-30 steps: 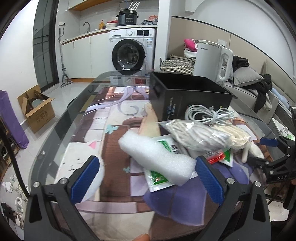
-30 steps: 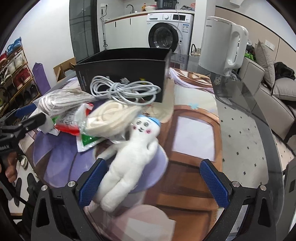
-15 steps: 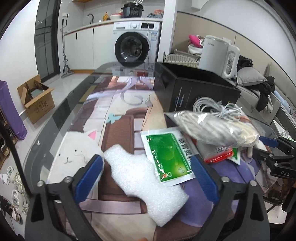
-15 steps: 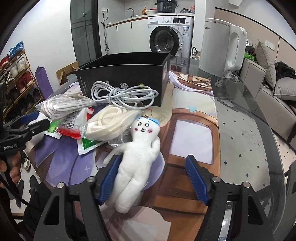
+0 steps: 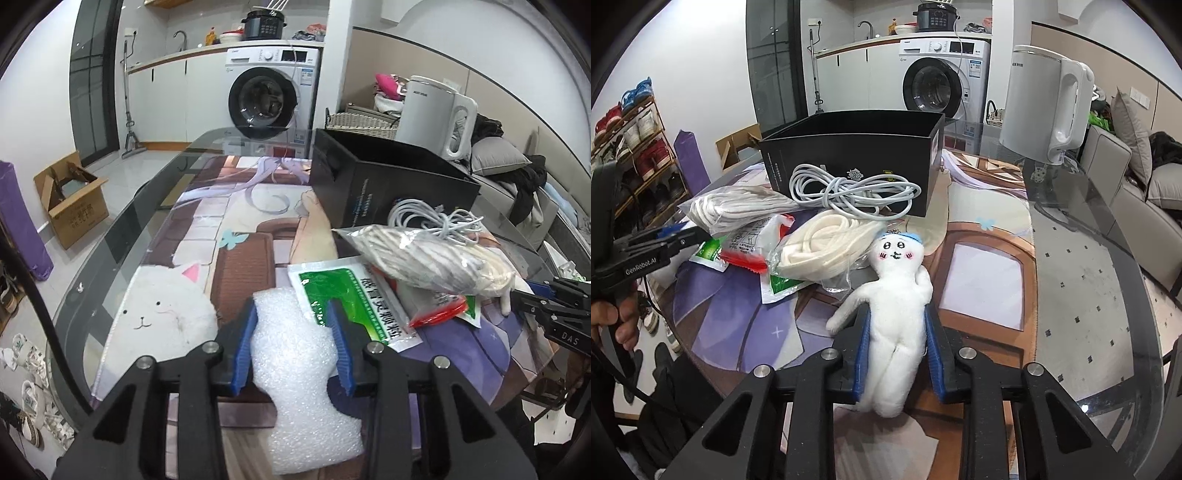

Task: Organize soft objects
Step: 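Grasp the white foam sheet with the left tool while the right tool grasps the white plush doll, then lift the foam sheet and doll and carry both over the black box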

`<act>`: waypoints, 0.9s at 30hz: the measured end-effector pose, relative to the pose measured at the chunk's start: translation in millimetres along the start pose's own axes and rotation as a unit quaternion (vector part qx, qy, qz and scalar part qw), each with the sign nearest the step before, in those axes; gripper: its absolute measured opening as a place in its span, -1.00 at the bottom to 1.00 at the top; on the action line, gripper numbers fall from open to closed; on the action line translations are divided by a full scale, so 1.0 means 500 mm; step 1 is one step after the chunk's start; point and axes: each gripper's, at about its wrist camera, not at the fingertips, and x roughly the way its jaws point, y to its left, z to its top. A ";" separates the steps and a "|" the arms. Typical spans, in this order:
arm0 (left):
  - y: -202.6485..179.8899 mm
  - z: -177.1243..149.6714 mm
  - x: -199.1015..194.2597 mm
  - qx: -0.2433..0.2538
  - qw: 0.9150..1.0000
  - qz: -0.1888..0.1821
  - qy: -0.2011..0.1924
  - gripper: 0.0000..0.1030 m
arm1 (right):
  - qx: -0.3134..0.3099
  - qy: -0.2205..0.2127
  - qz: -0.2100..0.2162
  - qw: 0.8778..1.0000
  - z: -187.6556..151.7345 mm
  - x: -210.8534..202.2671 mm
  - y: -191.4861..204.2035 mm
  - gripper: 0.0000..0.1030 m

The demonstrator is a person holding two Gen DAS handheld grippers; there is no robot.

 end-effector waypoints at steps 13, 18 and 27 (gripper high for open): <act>-0.011 0.025 -0.048 0.000 0.999 -0.015 -0.041 -0.30 | 0.019 -0.023 -0.022 0.999 -0.003 -0.029 -0.039 -0.49; -0.021 0.035 -0.065 0.002 0.998 -0.021 -0.053 -0.30 | 0.025 -0.054 -0.014 0.998 0.005 -0.059 -0.041 -0.49; -0.040 0.075 -0.092 -0.002 0.996 -0.047 -0.074 -0.30 | 0.028 -0.092 0.009 0.995 0.028 -0.095 -0.025 -0.49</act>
